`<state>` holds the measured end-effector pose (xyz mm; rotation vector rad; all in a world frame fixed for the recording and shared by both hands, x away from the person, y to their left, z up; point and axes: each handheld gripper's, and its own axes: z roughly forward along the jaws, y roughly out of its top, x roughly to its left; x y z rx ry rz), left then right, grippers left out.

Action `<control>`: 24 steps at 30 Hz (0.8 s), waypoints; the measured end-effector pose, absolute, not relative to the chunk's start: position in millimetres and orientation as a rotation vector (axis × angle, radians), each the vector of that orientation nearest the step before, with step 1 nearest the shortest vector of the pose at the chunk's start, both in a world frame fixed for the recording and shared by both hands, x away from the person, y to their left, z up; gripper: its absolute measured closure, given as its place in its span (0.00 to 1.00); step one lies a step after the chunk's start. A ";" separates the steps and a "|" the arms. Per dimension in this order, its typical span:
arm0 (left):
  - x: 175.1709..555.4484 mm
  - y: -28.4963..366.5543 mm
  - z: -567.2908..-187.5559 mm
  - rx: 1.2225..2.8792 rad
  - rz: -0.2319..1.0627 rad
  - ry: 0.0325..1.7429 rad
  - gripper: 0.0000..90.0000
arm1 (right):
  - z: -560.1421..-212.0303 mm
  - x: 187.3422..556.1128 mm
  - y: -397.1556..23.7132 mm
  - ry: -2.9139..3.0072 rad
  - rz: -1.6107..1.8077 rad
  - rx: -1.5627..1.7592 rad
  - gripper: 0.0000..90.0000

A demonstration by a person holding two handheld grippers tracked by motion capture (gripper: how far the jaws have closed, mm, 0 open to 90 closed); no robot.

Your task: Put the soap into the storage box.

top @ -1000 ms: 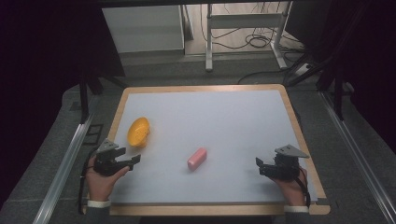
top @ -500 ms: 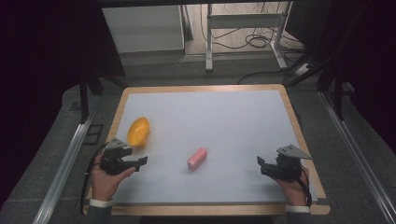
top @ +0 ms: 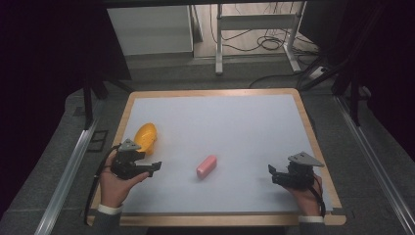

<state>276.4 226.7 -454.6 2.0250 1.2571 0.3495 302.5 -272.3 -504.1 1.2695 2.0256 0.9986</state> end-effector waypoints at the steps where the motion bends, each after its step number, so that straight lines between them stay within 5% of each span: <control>1: 276.7 225.5 -453.7 2.023 0.348 1.258 0.28 | -504.5 302.8 -272.4 2.029 0.995 1.269 0.11; 24: 290.8 182.5 -446.3 2.094 0.337 1.147 0.27 | -503.8 300.9 -264.4 2.044 0.957 1.244 0.11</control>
